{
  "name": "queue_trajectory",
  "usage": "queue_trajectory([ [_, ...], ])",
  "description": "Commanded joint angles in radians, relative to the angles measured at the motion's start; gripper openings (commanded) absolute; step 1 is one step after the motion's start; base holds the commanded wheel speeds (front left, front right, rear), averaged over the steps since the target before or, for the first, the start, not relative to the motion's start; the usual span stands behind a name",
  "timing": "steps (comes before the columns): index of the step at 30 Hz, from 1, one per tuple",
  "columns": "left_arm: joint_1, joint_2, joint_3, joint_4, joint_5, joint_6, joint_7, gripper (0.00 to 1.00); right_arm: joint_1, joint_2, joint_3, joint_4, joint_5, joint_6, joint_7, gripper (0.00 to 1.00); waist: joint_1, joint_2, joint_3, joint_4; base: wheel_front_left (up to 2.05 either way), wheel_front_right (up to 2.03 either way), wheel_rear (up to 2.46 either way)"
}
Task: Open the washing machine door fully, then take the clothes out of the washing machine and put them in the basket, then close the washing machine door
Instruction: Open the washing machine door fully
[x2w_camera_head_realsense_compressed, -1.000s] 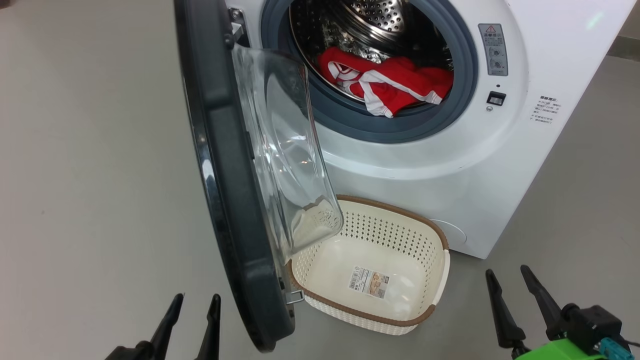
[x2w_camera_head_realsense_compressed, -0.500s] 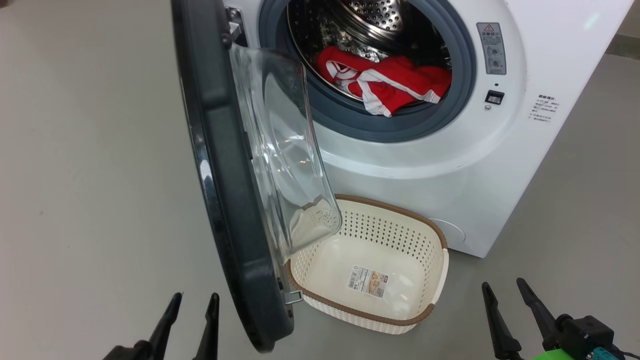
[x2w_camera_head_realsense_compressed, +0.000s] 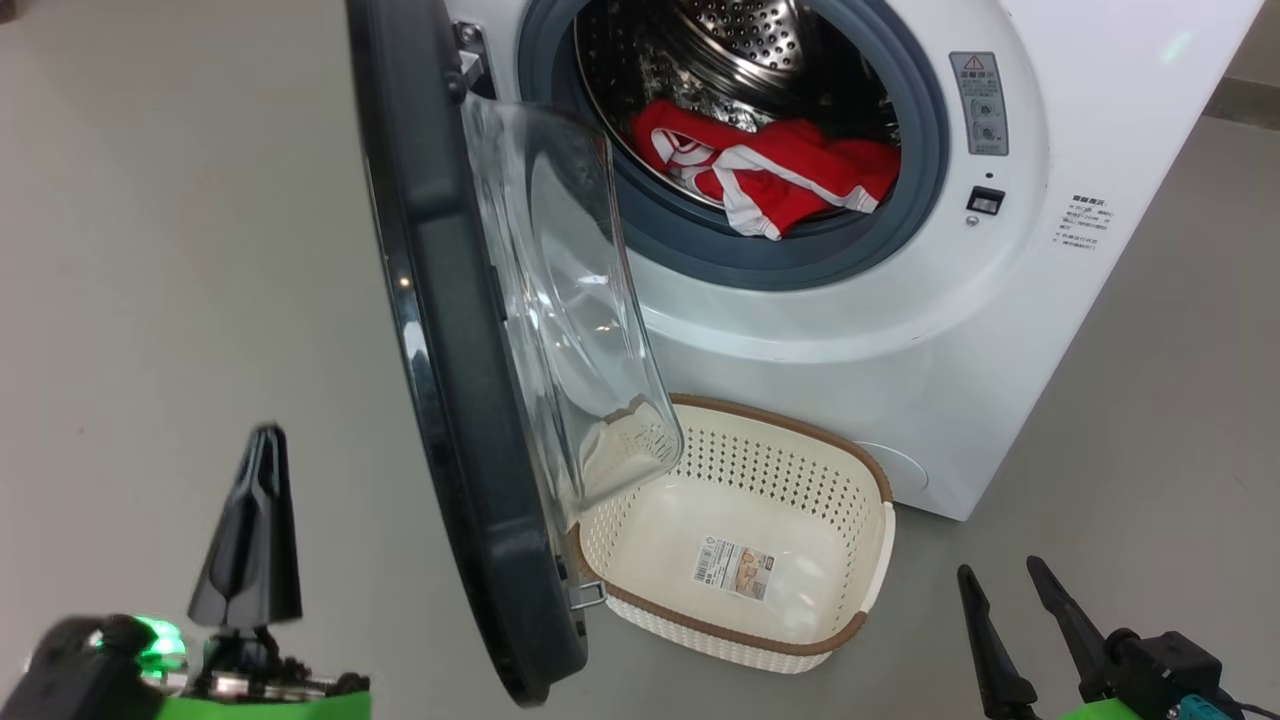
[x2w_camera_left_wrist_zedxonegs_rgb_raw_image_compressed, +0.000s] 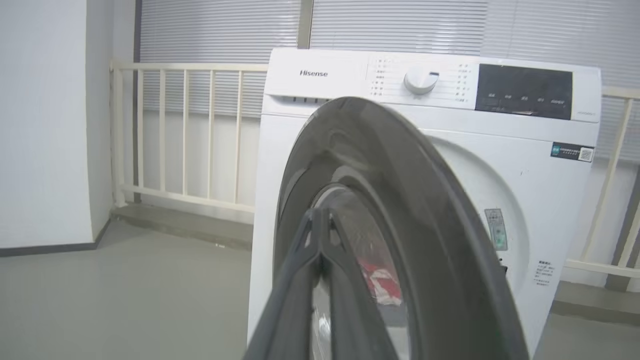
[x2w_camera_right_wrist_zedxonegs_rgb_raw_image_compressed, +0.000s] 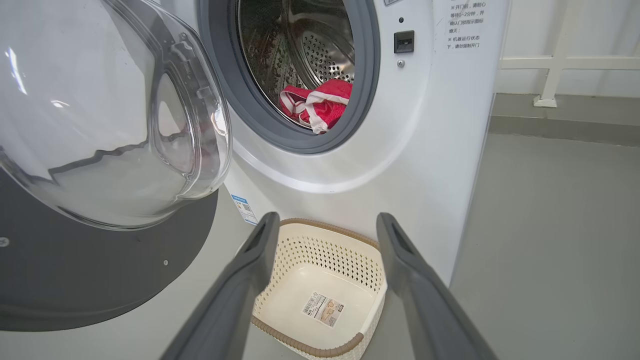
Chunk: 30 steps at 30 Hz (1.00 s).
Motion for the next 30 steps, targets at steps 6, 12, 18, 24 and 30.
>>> queue_trajectory([
  [6,-0.038,0.01,-0.079,-0.225,0.039,0.009,-0.008,0.0,-0.025,-0.005,0.024,-0.03,-0.004,0.008,-0.009,1.0,0.0,-0.0001,0.003,-0.005,0.0,0.0,0.0],
  [12,0.005,0.01,-0.27,-0.214,0.06,0.004,-0.008,0.0,-0.023,-0.005,0.029,-0.028,-0.002,0.008,-0.009,1.0,0.0,-0.0001,0.0,-0.007,0.0,0.0,0.0],
  [18,0.039,0.01,-0.387,-0.056,-0.007,-0.001,-0.008,0.0,-0.024,-0.004,0.037,-0.03,-0.001,0.008,-0.009,1.0,0.0,-0.0001,0.001,-0.01,0.0,0.0,0.0],
  [24,0.032,0.01,-0.403,0.069,-0.05,-0.003,-0.008,0.0,-0.026,-0.004,0.04,-0.03,0.0,0.008,-0.009,1.0,0.0,-0.0001,0.004,-0.009,0.0,0.0,0.0],
  [30,0.019,0.01,-0.371,0.149,-0.095,0.014,-0.008,0.0,-0.025,-0.004,0.039,-0.029,0.0,0.008,-0.009,1.0,0.0,-0.0001,0.006,-0.005,0.0,0.0,0.0],
])
